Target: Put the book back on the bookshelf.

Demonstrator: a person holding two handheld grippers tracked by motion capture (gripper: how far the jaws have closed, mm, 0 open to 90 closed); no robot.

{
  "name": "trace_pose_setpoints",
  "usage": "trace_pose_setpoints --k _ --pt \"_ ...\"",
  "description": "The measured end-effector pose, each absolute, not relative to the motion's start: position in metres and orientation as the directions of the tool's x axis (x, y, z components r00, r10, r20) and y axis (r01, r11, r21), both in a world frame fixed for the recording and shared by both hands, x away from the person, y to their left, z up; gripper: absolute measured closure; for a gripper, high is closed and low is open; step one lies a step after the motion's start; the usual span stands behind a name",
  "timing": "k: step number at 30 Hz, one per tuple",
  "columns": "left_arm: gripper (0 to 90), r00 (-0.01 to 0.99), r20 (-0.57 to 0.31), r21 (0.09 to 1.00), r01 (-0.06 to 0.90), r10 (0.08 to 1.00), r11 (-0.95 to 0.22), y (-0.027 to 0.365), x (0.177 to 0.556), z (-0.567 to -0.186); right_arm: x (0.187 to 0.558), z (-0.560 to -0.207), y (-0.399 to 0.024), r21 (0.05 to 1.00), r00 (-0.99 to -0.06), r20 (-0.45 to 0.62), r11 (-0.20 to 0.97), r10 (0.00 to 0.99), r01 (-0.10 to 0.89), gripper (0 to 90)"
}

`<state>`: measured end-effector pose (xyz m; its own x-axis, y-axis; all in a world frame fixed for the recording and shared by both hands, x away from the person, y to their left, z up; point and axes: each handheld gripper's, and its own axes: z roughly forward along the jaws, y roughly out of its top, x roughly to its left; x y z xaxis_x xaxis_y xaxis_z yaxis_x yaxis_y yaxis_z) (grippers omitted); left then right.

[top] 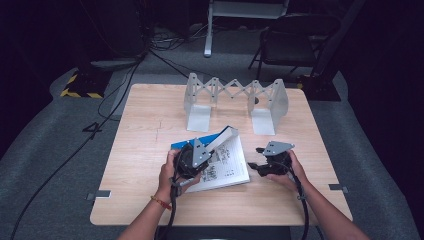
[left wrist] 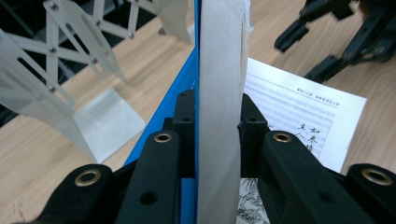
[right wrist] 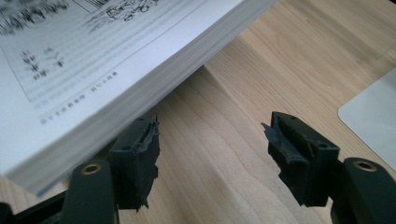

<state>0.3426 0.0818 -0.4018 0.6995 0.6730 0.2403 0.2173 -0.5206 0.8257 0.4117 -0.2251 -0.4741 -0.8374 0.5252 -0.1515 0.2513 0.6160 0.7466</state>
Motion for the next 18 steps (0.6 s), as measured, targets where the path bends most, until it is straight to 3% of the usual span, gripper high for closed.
trace_pose_setpoints --k 9,13,17,18 --pt "75.0 0.736 0.234 0.846 0.168 0.635 -0.507 0.079 0.336 -0.397 0.417 -0.476 -0.233 0.736 -0.821 -0.164 0.622 0.547 0.267 36.1" --pt "75.0 0.753 0.228 0.852 0.153 0.618 -0.5 0.077 0.334 -0.397 0.424 -0.483 -0.236 0.734 -0.826 -0.113 0.607 0.552 0.305 35.1" --pt "74.9 0.768 0.222 0.854 0.144 0.601 -0.499 0.076 0.334 -0.397 0.424 -0.484 -0.238 0.78 -0.861 -0.054 0.559 0.506 0.28 35.9" --pt "74.9 0.772 0.225 0.853 0.139 0.594 -0.504 0.076 0.334 -0.398 0.423 -0.48 -0.239 0.804 -0.865 -0.056 0.536 0.499 0.257 39.6"
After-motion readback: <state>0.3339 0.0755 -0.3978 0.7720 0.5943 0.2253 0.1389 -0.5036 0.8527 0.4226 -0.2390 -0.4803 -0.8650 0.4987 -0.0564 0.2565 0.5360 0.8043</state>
